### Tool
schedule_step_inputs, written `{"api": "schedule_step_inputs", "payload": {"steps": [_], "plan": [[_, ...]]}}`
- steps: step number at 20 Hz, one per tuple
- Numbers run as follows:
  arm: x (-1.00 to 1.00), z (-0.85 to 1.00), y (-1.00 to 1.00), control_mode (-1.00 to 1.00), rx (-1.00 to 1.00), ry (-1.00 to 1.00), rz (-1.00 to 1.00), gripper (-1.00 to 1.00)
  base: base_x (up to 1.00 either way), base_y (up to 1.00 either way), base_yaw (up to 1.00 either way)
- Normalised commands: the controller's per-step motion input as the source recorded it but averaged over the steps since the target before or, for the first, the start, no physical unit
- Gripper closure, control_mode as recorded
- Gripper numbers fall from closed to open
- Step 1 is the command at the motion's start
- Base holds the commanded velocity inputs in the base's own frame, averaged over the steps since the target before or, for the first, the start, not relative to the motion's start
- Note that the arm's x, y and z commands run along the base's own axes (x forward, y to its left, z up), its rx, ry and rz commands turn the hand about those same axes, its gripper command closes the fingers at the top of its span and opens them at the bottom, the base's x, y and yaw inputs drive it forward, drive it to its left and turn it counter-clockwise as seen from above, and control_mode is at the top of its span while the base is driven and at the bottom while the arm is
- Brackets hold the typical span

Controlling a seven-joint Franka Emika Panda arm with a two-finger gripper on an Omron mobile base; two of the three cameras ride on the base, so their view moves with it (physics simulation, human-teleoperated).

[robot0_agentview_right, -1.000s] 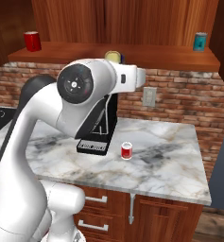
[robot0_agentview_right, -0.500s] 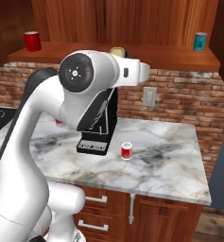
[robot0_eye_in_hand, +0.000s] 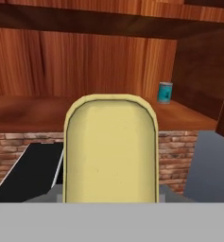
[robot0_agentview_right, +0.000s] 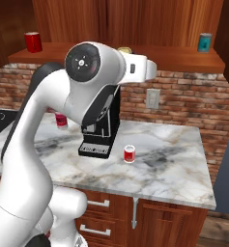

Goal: Pick the cans from the counter and place them in their designated side in the cabinet.

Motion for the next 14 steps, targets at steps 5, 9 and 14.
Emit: {"api": "schedule_step_inputs", "payload": {"steps": [5, 9, 14], "plan": [[0.07, 0.00, -0.09, -1.00, 0.00, 0.00, 0.00, 1.00, 0.00, 0.00, 0.00], [0.20, 0.00, -0.04, -1.00, 0.00, 0.00, 0.00, 1.00, 0.00, 0.00, 0.00], [0.22, 0.00, -0.03, -1.00, 0.00, 0.00, 0.00, 1.00, 0.00, 0.00, 0.00]]}}
